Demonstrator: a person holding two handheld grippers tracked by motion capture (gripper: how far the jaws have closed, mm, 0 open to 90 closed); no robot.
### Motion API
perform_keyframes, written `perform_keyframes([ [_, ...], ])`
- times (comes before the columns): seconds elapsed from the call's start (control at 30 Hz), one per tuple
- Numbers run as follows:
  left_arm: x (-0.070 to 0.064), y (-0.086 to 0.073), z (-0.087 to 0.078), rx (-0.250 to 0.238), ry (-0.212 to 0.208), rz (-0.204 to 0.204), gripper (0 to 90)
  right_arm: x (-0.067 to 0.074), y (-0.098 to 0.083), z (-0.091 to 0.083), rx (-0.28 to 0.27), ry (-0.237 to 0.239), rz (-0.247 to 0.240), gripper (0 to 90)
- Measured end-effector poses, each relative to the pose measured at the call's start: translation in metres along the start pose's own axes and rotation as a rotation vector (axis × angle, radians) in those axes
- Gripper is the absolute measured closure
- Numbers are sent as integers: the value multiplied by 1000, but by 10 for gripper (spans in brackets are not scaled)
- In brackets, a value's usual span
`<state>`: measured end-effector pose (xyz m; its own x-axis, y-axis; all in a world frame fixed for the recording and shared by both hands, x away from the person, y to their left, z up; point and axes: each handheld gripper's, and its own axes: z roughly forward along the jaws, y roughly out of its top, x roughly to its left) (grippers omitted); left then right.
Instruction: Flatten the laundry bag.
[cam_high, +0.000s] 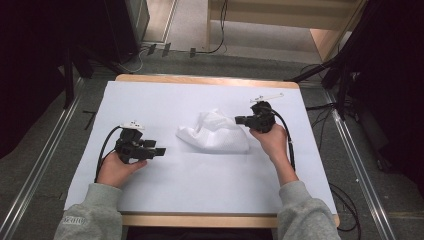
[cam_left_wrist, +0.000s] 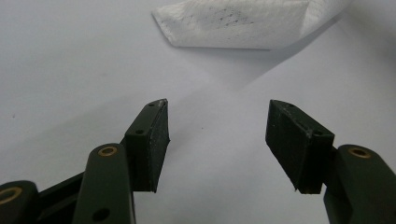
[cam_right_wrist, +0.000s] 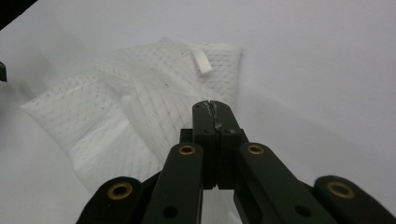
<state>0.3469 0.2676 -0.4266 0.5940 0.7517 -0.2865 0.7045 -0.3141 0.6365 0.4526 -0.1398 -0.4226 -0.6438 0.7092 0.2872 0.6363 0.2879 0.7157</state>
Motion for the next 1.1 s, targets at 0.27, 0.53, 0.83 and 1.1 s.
perform_keyframes([
  [0.27, 2, -2, -4, -4, 8, -11, 403, 24, 0, 14, 58, 73, -62, 900],
  [0.53, 2, 1, 0, 3, -1, -8, 402, 44, -12, 6, 45, 99, -111, 900],
  [0.83, 0, 6, 5, 5, -15, -9, 403, 61, -27, -5, 42, 110, -150, 900],
  [1.1, -1, 10, 8, 2, -36, -17, 406, 77, -43, -8, 66, 123, -180, 900],
])
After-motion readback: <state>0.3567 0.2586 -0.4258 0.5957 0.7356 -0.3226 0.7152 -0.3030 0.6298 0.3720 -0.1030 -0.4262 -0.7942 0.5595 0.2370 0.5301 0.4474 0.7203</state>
